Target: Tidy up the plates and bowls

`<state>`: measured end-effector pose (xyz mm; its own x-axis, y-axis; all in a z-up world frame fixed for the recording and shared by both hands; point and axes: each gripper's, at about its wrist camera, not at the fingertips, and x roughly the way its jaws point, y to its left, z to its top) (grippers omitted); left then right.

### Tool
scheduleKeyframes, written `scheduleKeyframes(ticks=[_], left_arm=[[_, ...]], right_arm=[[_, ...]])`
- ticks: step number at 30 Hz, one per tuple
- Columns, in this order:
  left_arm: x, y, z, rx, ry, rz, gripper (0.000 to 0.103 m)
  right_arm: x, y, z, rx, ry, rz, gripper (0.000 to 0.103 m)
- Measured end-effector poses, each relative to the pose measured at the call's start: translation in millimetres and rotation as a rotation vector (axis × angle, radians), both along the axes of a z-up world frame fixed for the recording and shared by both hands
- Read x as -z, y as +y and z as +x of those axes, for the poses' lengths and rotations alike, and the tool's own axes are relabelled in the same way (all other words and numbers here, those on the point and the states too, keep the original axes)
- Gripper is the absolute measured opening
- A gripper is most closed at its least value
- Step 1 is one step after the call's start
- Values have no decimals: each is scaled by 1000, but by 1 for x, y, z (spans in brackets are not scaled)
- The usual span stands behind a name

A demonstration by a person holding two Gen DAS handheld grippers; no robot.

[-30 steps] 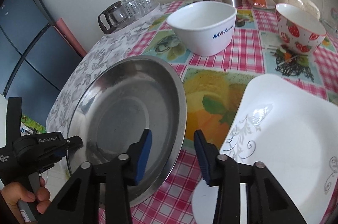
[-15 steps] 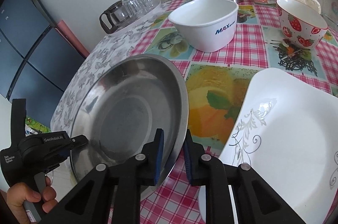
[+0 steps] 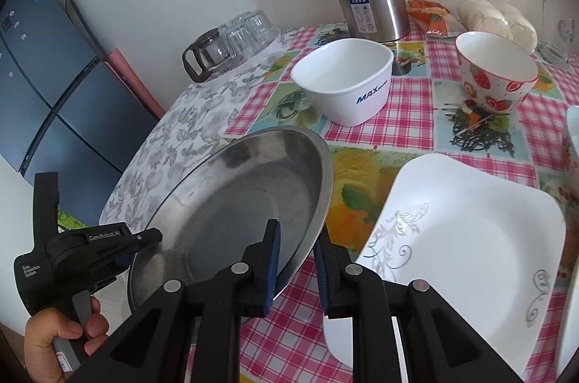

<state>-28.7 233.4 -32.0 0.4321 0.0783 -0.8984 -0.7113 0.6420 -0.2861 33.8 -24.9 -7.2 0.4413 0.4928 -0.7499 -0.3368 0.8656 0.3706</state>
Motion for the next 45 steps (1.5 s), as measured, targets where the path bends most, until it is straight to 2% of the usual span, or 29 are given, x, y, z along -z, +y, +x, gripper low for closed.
scheduleKeyframes(ticks=[8, 19, 26, 35, 45], left_arm=[[-11, -8, 0, 20, -41, 10, 22], [-48, -35, -4, 64, -176, 53, 22], [-49, -59, 3, 122, -175, 33, 22], [-52, -99, 11, 209, -165, 45, 22], [-44, -142, 21, 298, -120, 33, 22]], right_arm=[[-12, -11, -5, -6, -30, -1, 20], [-47, -35, -14, 9, -121, 35, 20], [-52, -63, -16, 30, -138, 18, 21], [-51, -102, -16, 85, -120, 20, 23], [-41, -140, -15, 128, -93, -29, 23]])
